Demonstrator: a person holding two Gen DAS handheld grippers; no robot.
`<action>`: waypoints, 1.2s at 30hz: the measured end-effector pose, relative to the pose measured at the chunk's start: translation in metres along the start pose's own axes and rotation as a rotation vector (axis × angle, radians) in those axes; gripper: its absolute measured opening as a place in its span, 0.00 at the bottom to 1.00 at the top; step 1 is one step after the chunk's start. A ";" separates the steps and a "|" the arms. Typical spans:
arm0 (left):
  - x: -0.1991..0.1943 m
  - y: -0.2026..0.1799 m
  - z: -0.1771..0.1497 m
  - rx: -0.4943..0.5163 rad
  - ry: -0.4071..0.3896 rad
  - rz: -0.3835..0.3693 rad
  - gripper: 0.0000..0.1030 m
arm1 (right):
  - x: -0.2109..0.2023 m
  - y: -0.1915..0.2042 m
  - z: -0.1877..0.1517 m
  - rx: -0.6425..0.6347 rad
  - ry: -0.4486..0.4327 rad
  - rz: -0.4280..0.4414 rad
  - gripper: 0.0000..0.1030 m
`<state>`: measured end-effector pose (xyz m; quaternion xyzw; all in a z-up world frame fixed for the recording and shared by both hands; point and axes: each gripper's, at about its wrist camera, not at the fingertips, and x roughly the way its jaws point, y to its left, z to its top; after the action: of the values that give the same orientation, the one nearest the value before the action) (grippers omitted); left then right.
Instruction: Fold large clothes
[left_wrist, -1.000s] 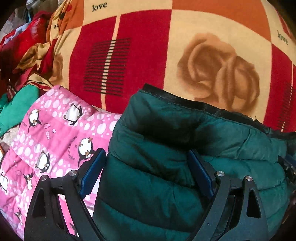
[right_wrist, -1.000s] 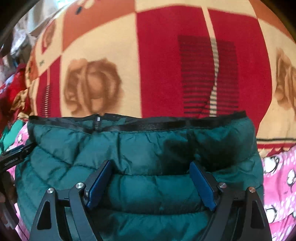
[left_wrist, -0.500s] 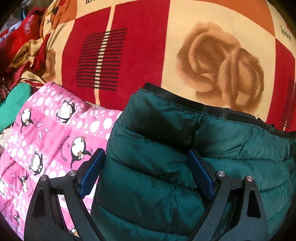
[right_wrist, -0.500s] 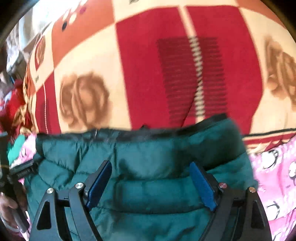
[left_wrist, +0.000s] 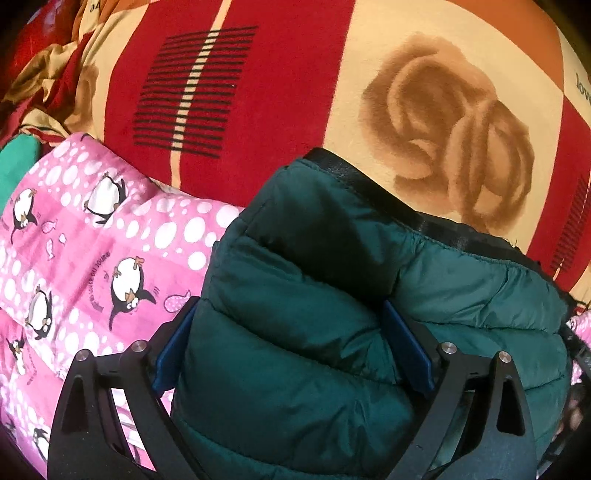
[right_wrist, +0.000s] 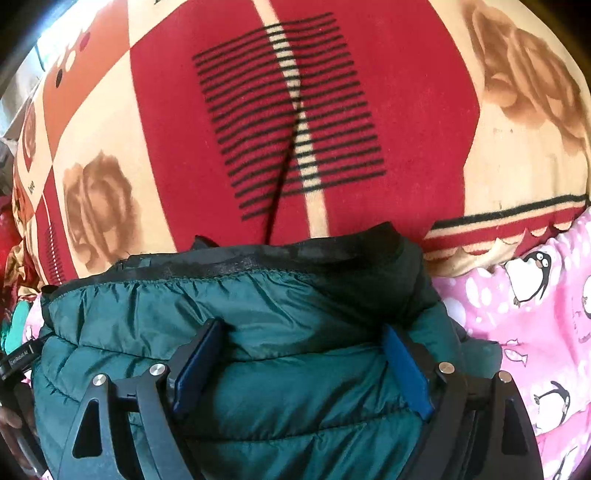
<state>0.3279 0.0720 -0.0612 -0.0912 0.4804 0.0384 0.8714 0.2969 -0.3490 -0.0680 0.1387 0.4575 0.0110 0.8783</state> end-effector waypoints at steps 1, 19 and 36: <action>0.000 0.000 0.000 0.001 -0.001 0.001 0.93 | -0.005 0.001 0.001 0.001 -0.002 0.001 0.82; -0.051 0.005 -0.025 -0.043 -0.061 -0.052 0.93 | -0.055 -0.008 -0.043 0.070 -0.066 0.044 0.83; -0.114 0.016 -0.072 0.040 -0.136 -0.062 0.93 | -0.107 0.020 -0.064 -0.039 -0.010 0.036 0.95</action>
<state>0.2042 0.0761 -0.0042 -0.0858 0.4176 0.0079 0.9045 0.1850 -0.3303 -0.0124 0.1296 0.4503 0.0352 0.8827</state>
